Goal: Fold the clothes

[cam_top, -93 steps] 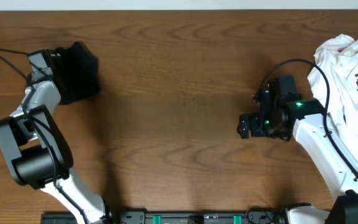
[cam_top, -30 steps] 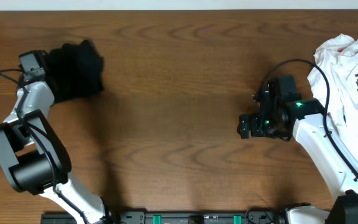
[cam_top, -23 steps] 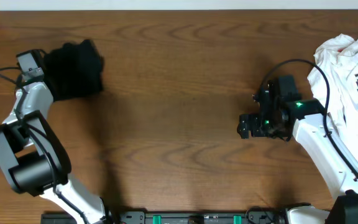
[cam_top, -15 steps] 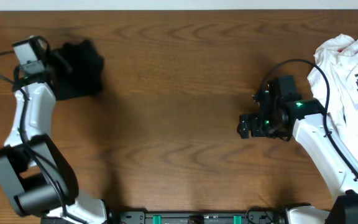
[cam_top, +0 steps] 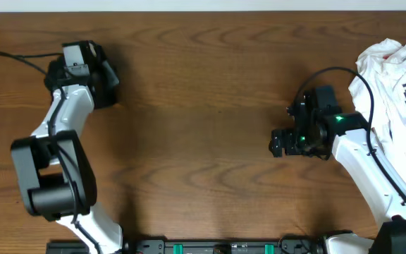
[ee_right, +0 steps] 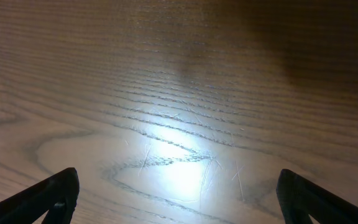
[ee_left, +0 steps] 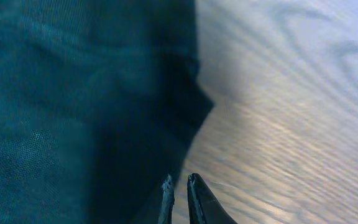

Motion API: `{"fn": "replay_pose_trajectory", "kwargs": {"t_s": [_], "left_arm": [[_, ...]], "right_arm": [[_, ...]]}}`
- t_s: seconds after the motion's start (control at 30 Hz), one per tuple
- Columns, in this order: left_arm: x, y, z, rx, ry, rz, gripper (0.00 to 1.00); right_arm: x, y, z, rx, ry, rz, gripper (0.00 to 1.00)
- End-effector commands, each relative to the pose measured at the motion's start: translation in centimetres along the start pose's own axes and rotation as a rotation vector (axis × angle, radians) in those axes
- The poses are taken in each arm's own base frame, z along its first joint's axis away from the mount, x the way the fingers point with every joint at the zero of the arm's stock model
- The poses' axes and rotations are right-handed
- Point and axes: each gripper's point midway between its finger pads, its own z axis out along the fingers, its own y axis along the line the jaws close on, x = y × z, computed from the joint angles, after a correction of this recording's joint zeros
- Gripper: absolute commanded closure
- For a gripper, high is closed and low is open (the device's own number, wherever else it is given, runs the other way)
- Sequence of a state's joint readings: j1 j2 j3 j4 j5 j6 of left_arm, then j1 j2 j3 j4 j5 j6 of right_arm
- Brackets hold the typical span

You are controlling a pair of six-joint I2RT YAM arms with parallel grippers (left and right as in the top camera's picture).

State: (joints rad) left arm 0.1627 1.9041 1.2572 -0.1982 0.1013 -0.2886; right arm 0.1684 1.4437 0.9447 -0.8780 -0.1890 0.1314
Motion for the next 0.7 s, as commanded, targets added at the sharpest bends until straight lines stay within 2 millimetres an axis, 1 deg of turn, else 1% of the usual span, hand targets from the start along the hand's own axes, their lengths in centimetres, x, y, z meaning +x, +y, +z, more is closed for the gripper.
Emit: {"fn": "replay_pose_trajectory", "kwargs": {"t_s": [0.0, 0.2, 0.3, 0.4, 0.47, 0.53, 0.67], "left_arm": [[-0.1, 1.2, 0.6, -0.053, -0.009, -0.01, 0.88], [1.1, 1.8, 2.4, -0.073, 0.023, -0.002, 0.88], [2.4, 2.4, 3.7, -0.087, 0.063, 0.016, 0.88], [3.9, 3.2, 4.6, -0.107, 0.112, 0.011, 0.88], [4.5, 3.7, 4.6, -0.12, 0.136, 0.006, 0.88], [4.5, 4.0, 4.3, -0.126, 0.143, 0.001, 0.89], [4.8, 4.5, 3.3, -0.141, 0.169, -0.007, 0.9]], "right_arm": [[0.0, -0.1, -0.2, 0.002, -0.009, 0.008, 0.01], [0.0, -0.1, -0.2, 0.002, -0.009, 0.008, 0.01], [0.0, -0.1, -0.2, 0.002, -0.009, 0.008, 0.01], [0.0, -0.1, -0.2, 0.002, -0.009, 0.008, 0.01], [0.0, -0.1, -0.2, 0.002, -0.009, 0.008, 0.01], [0.0, -0.1, -0.2, 0.002, -0.009, 0.008, 0.01], [0.0, -0.1, -0.2, 0.002, -0.009, 0.008, 0.01]]}}
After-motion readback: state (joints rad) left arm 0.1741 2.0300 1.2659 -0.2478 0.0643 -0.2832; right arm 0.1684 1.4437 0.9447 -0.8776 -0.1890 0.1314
